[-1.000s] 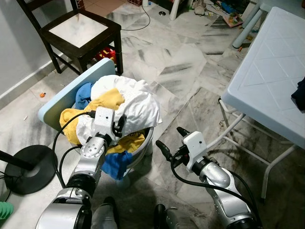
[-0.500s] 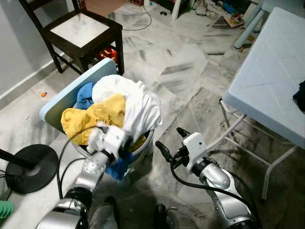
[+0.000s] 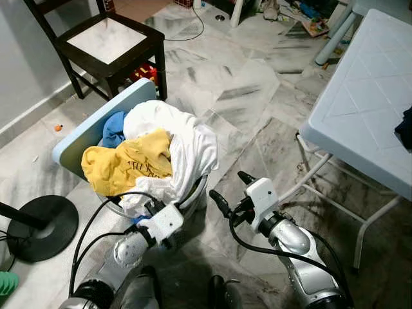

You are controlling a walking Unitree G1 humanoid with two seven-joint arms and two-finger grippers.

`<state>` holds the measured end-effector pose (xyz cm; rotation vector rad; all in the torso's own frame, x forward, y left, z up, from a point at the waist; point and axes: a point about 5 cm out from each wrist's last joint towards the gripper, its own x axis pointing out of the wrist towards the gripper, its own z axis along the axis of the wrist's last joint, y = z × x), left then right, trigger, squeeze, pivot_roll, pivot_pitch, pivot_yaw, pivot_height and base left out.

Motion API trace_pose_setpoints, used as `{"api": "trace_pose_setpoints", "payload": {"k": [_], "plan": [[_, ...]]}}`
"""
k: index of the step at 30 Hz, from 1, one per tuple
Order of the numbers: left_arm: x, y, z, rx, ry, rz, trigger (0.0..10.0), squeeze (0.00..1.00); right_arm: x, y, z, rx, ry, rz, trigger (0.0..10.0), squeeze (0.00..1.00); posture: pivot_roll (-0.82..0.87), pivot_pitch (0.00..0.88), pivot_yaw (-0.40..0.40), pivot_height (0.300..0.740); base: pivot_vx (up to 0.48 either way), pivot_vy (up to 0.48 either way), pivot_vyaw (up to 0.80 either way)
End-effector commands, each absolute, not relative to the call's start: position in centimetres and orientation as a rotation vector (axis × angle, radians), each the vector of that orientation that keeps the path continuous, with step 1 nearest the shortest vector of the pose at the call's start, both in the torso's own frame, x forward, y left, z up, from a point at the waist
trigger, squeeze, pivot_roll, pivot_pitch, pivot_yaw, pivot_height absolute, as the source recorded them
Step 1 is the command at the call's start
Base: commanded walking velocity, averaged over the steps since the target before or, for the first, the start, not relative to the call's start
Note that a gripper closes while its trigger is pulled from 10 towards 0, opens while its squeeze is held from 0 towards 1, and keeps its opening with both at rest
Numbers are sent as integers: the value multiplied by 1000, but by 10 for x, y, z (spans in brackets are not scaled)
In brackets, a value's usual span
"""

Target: Hang hanger

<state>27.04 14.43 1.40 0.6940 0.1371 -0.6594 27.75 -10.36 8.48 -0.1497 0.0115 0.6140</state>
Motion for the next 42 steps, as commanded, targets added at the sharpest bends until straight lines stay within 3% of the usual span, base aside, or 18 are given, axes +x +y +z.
{"api": "trace_pose_setpoints", "payload": {"k": [1,9,10,11,12,13,14,22,29,33,42], "plan": [[262,145,16,722,72,-622,0,0,275,-106,78,-155,38,614,10000,0,34,259,-104,740,0,0,0],[260,151,41,695,-137,-374,0,0,275,-105,77,-159,43,616,10000,0,39,259,-104,740,0,0,0],[262,153,52,657,-187,-280,2157,0,275,-105,77,-160,44,617,10000,0,41,258,-107,740,0,0,0],[263,153,55,646,-199,-258,2157,0,275,-105,77,-161,44,618,10000,0,41,258,-107,740,0,0,0],[267,154,62,600,-216,-227,10000,102,275,-104,77,-161,43,619,10000,0,42,258,-107,740,0,0,0],[269,155,66,569,-229,-204,10000,102,275,-104,77,-161,43,619,10000,0,43,258,-107,740,0,0,0],[273,155,72,527,-244,-190,10000,1000,275,-104,77,-162,43,620,10000,0,45,258,-107,740,0,0,0],[302,160,92,428,-239,-123,10000,1000,276,-102,77,-165,39,625,10000,0,45,258,-104,740,0,0,0],[340,151,106,211,-146,-115,10000,1000,275,-99,77,-174,30,632,10000,0,21,251,-98,740,0,0,0],[344,136,109,63,-138,-161,10000,1000,274,-102,77,-177,30,622,10000,0,11,252,-93,740,0,0,0],[338,107,97,-35,-81,-244,10000,1000,272,-102,76,-177,32,617,10000,0,9,254,-90,740,0,0,0]]}}
